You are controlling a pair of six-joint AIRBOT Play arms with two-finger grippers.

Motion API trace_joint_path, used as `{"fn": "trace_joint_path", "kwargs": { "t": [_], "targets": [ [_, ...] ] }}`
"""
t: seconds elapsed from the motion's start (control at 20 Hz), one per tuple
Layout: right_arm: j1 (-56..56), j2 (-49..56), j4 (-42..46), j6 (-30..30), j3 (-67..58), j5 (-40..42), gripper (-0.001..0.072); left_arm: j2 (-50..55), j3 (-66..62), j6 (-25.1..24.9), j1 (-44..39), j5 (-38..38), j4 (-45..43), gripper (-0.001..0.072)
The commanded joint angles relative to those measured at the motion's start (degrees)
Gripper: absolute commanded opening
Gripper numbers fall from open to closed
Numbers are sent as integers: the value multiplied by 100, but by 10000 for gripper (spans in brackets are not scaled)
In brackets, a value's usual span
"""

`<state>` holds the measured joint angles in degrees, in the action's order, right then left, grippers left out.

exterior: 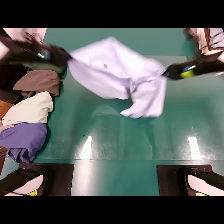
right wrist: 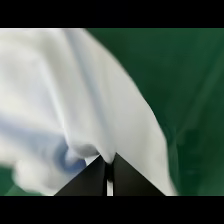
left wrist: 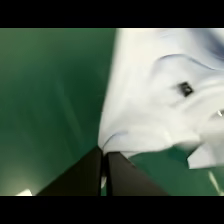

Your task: Fold the shirts.

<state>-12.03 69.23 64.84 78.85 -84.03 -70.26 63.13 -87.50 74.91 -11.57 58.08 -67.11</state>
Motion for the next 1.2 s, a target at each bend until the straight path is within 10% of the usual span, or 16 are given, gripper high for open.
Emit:
{"fn": "trace_joint_path", "kwargs": {
  "t": [0.0, 0.65, 1.05, 1.15],
  "targets": [
    [411, -837, 531, 120, -970, -422, 13, -748, -1012, -35, 96, -7, 28, 25],
    [426, -1049, 308, 330, -1453, -3060, 13, -782, -1198, -33, 96, 2205, 350, 25],
    [-557, -1051, -516, 144, 2614, -424, 32, -125, 1565, -177, 98, 852, -623, 25],
    [-579, -1054, -514, 144, 2747, -321, 468, -94, 1558, -170, 98, 625, -962, 25]
  ]
}}
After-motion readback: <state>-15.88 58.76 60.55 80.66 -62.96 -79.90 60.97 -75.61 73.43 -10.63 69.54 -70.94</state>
